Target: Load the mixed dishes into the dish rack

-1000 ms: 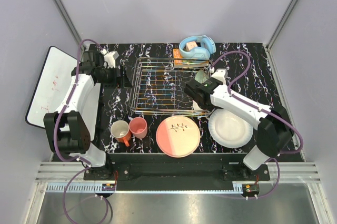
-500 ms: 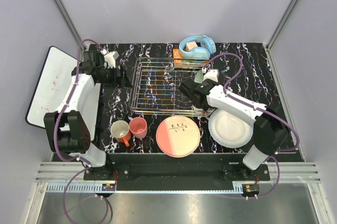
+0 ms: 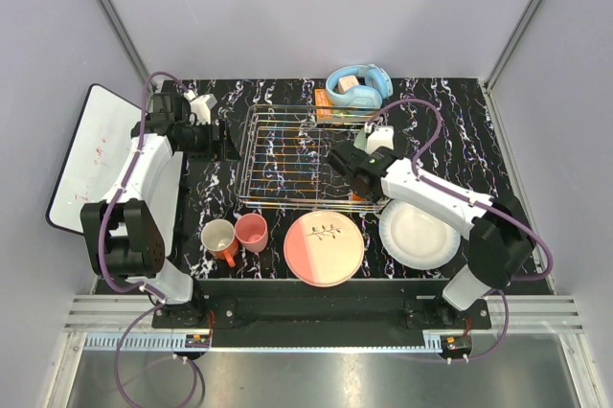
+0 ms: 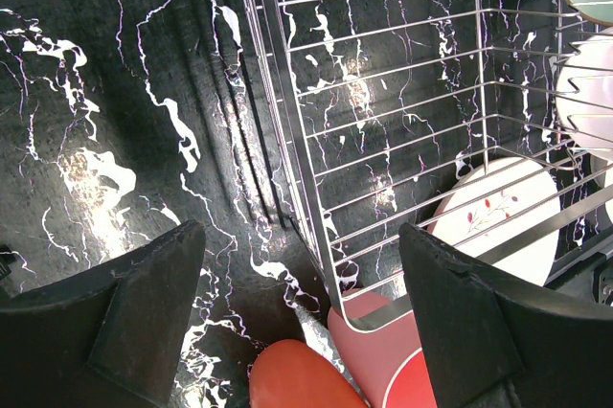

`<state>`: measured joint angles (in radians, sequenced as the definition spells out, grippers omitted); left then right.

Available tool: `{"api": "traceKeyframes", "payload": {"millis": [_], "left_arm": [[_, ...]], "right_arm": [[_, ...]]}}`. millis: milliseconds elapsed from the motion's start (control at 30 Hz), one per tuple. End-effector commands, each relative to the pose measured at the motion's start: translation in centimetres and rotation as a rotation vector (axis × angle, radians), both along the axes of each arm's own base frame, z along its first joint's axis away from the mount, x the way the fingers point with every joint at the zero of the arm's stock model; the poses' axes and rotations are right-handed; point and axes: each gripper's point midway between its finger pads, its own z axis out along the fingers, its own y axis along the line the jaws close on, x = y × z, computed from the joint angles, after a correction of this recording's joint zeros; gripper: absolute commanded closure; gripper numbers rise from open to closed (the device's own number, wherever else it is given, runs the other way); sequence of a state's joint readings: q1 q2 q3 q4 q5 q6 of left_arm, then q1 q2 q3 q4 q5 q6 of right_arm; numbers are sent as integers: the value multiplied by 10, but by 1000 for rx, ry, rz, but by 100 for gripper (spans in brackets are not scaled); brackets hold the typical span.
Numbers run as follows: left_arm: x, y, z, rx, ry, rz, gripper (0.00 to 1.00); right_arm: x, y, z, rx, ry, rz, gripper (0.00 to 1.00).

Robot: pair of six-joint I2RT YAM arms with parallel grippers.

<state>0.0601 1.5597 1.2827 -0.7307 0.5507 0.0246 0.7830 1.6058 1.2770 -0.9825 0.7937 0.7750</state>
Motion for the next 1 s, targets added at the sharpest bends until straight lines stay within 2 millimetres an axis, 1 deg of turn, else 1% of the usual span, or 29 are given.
{"api": "traceKeyframes", "payload": {"millis": [0, 33, 67, 100, 133, 167, 200, 267, 300, 367, 400, 433, 467, 500, 533, 567, 667, 700, 767, 800, 900, 967], "left_arm": [[15, 1, 24, 6, -94, 5, 14], [15, 1, 26, 6, -98, 5, 14], [15, 1, 26, 5, -99, 6, 14], [15, 1, 27, 5, -100, 4, 14], [16, 0, 28, 3, -102, 4, 14], [16, 1, 30, 2, -104, 6, 14], [15, 0, 30, 0, -103, 5, 14], [15, 0, 33, 2, -112, 3, 14], [15, 0, 34, 3, -116, 2, 14], [15, -1, 39, 8, -130, -1, 14], [14, -1, 40, 10, -131, -2, 14], [15, -1, 43, 10, -139, -3, 14], [14, -2, 46, 11, -146, -6, 14], [14, -3, 47, 10, -147, -8, 14], [15, -3, 49, 10, -153, -8, 14], [15, -4, 51, 10, -158, -13, 14], [15, -6, 52, 6, -158, -15, 14], [15, -7, 51, 1, -153, -17, 14], [15, -8, 53, -1, -160, -24, 14], [14, -8, 53, 0, -160, -25, 14], [13, -8, 54, 3, -167, -34, 14], [13, -8, 53, 4, -169, -35, 14]], "right_arm": [[-5, -19, 19, 4, -77, -75, 21], [-7, -27, 23, 4, -90, -98, 20], [-12, -41, 22, 1, -81, -150, 20], [-17, -52, 18, -5, -72, -182, 20], [-21, -62, 19, 4, -72, -223, 20], [-29, -74, 17, 5, -58, -284, 19], [-34, -94, 12, -3, -43, -363, 19], [-47, -113, 10, 25, -30, -463, 19], [-53, -129, 4, 31, -13, -529, 18], [-62, -138, 2, 100, -22, -588, 17], [-70, -144, -4, 109, -9, -612, 17], [-74, -153, -2, 166, -32, -664, 17], [-77, -157, -3, 186, -37, -682, 17], [-87, -160, -8, 221, -26, -692, 17], [-89, -168, -11, 241, -23, -726, 17], [-96, -170, -19, 252, 2, -740, 17], [-99, -166, -19, 297, 32, -765, 15], [-98, -158, -20, 332, 67, -770, 15], [-102, -151, -25, 361, 115, -786, 15], [-107, -142, -34, 387, 171, -788, 15], [-124, -131, -55, 422, 270, -811, 15], [-126, -125, -62, 451, 284, -797, 16]]}}
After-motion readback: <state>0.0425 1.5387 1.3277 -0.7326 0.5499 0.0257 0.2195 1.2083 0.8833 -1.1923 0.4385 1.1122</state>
